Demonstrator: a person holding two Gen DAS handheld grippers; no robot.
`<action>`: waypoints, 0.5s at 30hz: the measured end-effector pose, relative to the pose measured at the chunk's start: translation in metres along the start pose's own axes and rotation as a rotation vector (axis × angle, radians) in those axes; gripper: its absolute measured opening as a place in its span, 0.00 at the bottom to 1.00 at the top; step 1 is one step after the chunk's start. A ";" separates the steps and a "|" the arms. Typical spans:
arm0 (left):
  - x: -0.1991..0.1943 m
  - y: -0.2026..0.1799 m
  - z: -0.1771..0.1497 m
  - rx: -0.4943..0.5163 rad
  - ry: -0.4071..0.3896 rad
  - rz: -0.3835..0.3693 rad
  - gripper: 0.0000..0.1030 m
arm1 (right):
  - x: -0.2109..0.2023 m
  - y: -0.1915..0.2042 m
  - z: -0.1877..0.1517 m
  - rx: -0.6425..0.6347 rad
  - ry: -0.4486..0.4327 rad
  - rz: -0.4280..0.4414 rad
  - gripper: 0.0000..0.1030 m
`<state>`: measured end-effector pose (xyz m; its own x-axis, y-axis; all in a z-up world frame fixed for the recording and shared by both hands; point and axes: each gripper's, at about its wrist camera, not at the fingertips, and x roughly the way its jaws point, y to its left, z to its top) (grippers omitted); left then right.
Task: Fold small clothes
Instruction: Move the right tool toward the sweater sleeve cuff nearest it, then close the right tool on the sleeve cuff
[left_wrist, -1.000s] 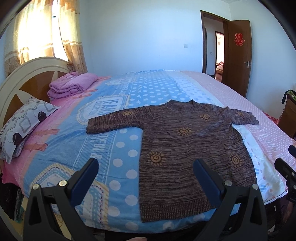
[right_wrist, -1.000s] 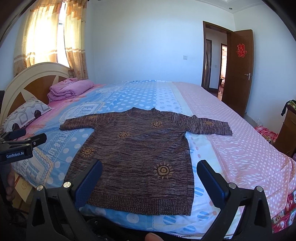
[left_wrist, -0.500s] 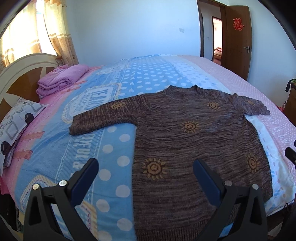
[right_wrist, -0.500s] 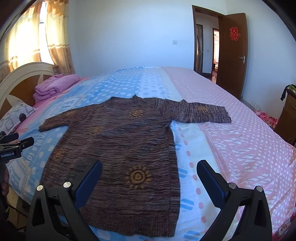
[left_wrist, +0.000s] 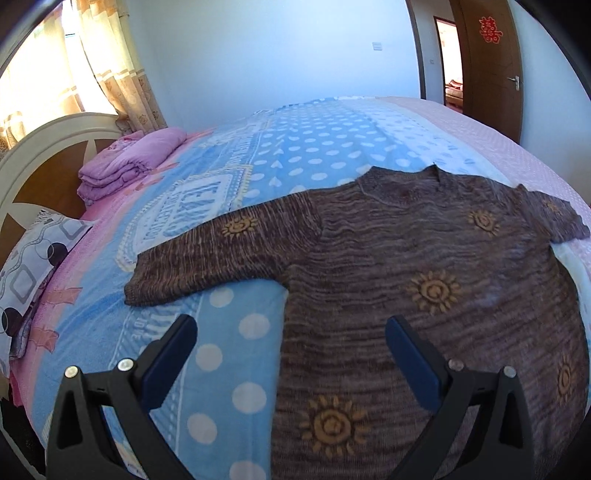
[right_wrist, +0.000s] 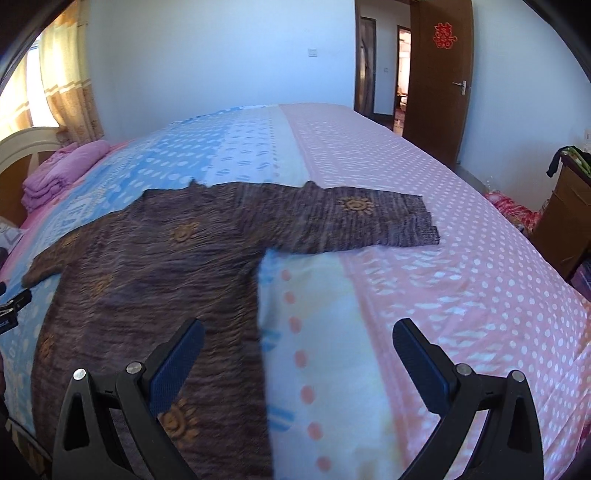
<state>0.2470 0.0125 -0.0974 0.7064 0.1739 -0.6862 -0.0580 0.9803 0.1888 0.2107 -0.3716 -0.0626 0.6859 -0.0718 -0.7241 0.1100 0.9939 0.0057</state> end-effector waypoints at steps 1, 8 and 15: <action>0.004 -0.001 0.002 -0.002 0.002 0.005 1.00 | 0.006 -0.004 0.004 0.002 0.007 -0.012 0.99; 0.047 0.001 0.020 -0.019 0.023 0.074 1.00 | 0.041 -0.037 0.029 0.039 0.051 -0.068 0.98; 0.078 -0.012 0.034 -0.011 0.036 0.081 1.00 | 0.081 -0.095 0.055 0.167 0.091 -0.093 0.81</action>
<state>0.3264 0.0110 -0.1293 0.6732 0.2561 -0.6937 -0.1220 0.9637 0.2374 0.2955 -0.4762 -0.0833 0.6003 -0.1469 -0.7862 0.2927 0.9551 0.0451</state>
